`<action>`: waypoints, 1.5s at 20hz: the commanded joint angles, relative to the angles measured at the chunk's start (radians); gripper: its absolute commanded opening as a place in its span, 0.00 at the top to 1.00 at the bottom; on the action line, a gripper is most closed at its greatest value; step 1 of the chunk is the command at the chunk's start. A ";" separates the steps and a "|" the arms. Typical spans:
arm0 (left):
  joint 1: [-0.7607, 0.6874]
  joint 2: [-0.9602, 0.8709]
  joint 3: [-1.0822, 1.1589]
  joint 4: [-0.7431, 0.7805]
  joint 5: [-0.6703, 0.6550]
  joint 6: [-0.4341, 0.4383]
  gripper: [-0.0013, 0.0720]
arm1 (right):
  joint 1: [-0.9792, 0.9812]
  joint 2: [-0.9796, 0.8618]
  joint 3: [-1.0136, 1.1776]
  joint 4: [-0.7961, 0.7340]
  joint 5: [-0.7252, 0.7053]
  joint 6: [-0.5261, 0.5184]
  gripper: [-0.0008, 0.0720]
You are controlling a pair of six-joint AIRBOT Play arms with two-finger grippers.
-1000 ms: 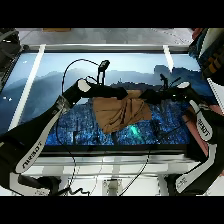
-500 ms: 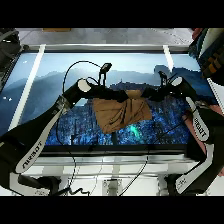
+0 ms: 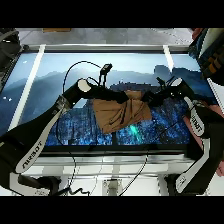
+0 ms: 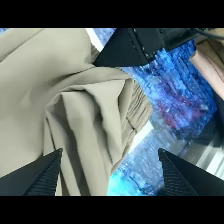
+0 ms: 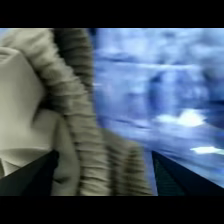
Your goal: Fold the clothes and pants, and hang the long-sleeved shirts on hangers.
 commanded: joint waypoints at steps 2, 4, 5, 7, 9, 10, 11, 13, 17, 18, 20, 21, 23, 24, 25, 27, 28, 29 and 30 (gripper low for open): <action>0.000 -0.001 0.001 0.000 -0.006 0.001 0.02 | 0.000 -0.093 0.001 0.248 0.126 -0.008 0.08; 0.000 -0.001 0.001 0.005 -0.006 0.001 0.02 | 0.023 -0.121 0.001 0.311 0.127 -0.022 0.08; 0.001 -0.001 0.001 0.023 -0.006 0.001 0.02 | 0.037 -0.126 0.001 0.344 0.122 -0.063 0.08; 0.006 -0.001 0.001 0.077 -0.007 0.000 0.03 | 0.068 -0.124 0.001 0.421 0.092 -0.144 0.09; 0.016 -0.001 0.001 0.147 -0.006 0.000 0.03 | 0.101 -0.124 0.001 0.483 0.059 -0.165 0.25; 0.019 -0.001 0.001 0.199 -0.006 0.000 0.04 | 0.120 -0.124 0.001 0.494 0.040 -0.166 0.31; 0.023 -0.001 0.000 0.265 -0.009 -0.001 0.13 | 0.138 -0.124 0.001 0.495 0.023 -0.166 0.47; 0.037 0.000 0.001 0.368 -0.050 -0.007 0.73 | 0.175 -0.122 0.001 0.497 -0.012 -0.166 0.95; 0.100 0.027 0.001 0.392 -0.096 -0.007 0.96 | 0.194 -0.095 0.001 0.629 -0.019 -0.266 0.95; 0.117 0.045 0.001 0.392 -0.096 -0.007 0.96 | 0.183 -0.080 0.001 0.697 -0.005 -0.309 0.95; 0.151 0.094 0.001 0.392 -0.097 -0.007 0.96 | 0.142 -0.034 0.001 0.843 0.030 -0.367 0.95; 0.167 0.125 0.001 0.392 -0.097 -0.007 0.96 | 0.117 -0.007 0.001 0.893 0.048 -0.378 0.95; 0.192 0.191 0.001 0.392 -0.096 -0.007 0.96 | 0.053 0.056 0.001 0.948 0.088 -0.382 0.95; 0.201 0.224 0.001 0.392 -0.097 -0.007 0.96 | 0.017 0.089 0.001 0.957 0.113 -0.382 0.95; 0.207 0.257 0.001 0.392 -0.097 -0.007 0.96 | -0.021 0.122 0.001 0.959 0.141 -0.381 0.95; 0.212 0.317 0.001 0.393 -0.096 -0.007 0.96 | -0.111 0.200 0.001 0.959 0.195 -0.365 0.95; 0.213 0.342 0.001 0.393 -0.097 -0.007 0.96 | -0.156 0.239 0.001 0.959 0.214 -0.362 0.95; 0.213 0.365 0.001 0.393 -0.097 -0.007 0.96 | -0.209 0.282 0.001 0.959 0.225 -0.342 0.95; 0.213 0.386 0.001 0.393 -0.096 -0.007 0.96 | -0.269 0.326 0.001 0.959 0.224 -0.307 0.95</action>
